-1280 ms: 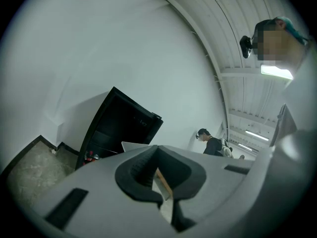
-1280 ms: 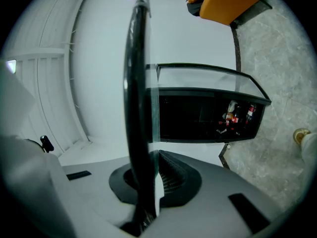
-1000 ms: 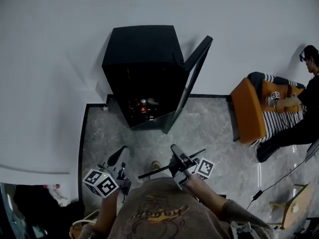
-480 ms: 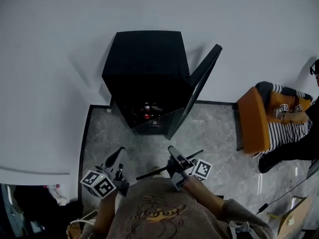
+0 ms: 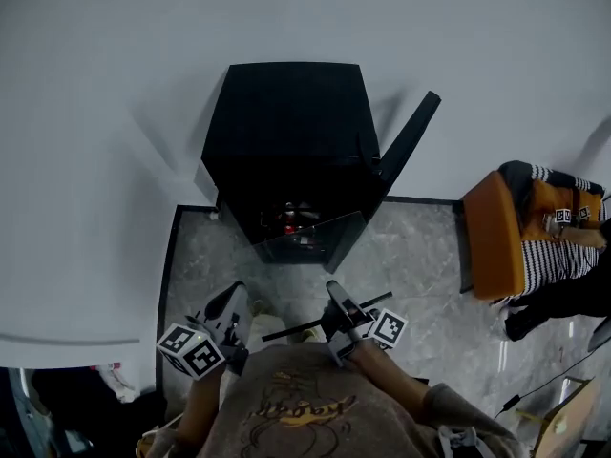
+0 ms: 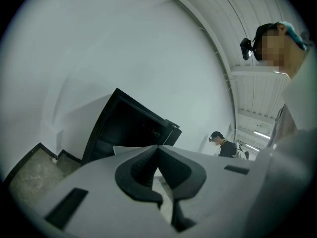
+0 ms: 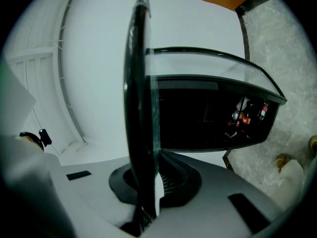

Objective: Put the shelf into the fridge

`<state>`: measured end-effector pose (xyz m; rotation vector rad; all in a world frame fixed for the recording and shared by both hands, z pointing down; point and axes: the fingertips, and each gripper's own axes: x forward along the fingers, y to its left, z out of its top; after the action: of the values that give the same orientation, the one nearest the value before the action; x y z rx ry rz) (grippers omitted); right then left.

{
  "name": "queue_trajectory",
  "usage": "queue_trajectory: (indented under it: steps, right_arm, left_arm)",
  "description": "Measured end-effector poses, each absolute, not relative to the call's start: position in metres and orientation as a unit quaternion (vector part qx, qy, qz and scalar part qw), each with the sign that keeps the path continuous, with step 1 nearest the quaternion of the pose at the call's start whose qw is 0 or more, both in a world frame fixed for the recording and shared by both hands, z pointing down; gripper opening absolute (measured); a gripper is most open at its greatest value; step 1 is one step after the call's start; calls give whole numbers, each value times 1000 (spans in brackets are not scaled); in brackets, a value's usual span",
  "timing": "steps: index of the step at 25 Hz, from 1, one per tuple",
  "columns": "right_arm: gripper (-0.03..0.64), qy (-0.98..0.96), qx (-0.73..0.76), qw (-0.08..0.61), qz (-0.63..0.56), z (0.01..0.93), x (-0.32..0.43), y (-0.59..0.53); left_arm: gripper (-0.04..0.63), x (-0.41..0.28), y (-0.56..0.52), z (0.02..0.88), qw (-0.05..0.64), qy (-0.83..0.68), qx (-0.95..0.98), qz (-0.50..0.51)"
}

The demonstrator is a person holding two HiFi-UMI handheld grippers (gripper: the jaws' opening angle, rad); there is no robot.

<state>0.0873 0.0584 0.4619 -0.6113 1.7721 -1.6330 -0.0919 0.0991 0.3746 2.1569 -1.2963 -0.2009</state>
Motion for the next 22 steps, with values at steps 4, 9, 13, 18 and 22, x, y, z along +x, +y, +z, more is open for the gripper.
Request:
queue_trajectory:
  steps: [4, 9, 13, 18, 22]
  right_arm:
    - [26, 668, -247, 336, -617, 465, 82, 43]
    - [26, 666, -256, 344, -611, 466, 71, 29]
    - [26, 658, -267, 352, -610, 473, 67, 21]
    - [26, 643, -283, 363, -612, 487, 65, 15]
    - [26, 636, -293, 371, -610, 500, 61, 10]
  left_arm:
    - [-2, -99, 82, 374, 301, -476, 824, -60]
    - [-2, -111, 65, 376, 307, -466, 828, -53]
    - [-2, -114, 53, 381, 311, -453, 834, -44]
    - [-2, -110, 40, 387, 315, -435, 843, -35]
    - [-2, -105, 29, 391, 320, -418, 850, -31]
